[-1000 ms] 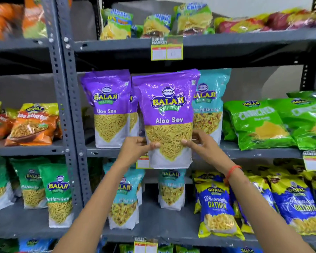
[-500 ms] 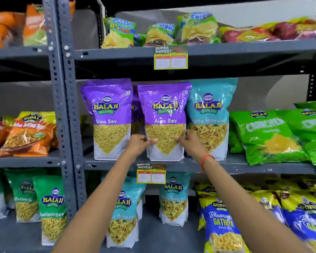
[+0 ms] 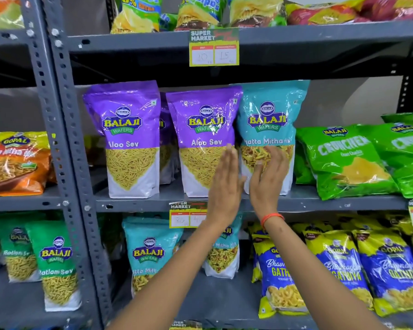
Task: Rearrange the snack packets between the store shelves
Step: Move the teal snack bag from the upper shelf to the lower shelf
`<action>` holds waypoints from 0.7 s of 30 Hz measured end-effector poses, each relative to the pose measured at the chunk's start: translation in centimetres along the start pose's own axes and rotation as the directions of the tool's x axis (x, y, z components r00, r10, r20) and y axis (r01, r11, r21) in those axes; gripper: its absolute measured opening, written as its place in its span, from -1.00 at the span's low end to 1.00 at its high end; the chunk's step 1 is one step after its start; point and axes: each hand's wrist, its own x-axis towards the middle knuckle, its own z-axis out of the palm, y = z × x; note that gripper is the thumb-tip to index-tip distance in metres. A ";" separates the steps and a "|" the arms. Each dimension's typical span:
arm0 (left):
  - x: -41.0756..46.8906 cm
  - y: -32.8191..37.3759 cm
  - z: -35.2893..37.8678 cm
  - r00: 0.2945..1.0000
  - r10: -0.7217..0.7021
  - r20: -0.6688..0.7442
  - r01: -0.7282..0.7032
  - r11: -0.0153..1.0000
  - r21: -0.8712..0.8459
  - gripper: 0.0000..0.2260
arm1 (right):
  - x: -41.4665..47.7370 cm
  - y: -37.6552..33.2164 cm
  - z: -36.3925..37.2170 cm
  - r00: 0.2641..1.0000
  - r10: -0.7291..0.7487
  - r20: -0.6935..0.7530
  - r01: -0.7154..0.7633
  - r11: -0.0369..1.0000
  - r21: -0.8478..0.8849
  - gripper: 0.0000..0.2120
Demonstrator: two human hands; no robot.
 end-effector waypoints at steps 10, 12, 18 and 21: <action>4.1 3.1 3.7 0.861 -0.428 0.276 0.481 0.861 -0.166 -0.17 | 3.1 5.2 -3.5 0.851 0.446 0.276 -0.425 0.895 -0.137 -0.14; 4.7 2.9 3.7 0.834 -0.472 0.286 0.535 0.817 -0.213 -0.31 | 3.6 5.9 -3.9 0.813 0.491 0.312 -0.471 0.870 -0.144 -0.07; 4.9 3.1 2.9 0.815 -0.496 0.299 0.578 0.733 -0.359 -0.56 | 3.7 5.9 -5.3 0.813 0.483 0.325 -0.464 0.875 -0.140 -0.21; 5.2 3.4 2.3 0.826 -0.462 0.324 0.563 0.716 -0.413 -0.61 | 3.4 5.2 -6.5 0.835 0.458 0.305 -0.435 0.889 -0.143 -0.23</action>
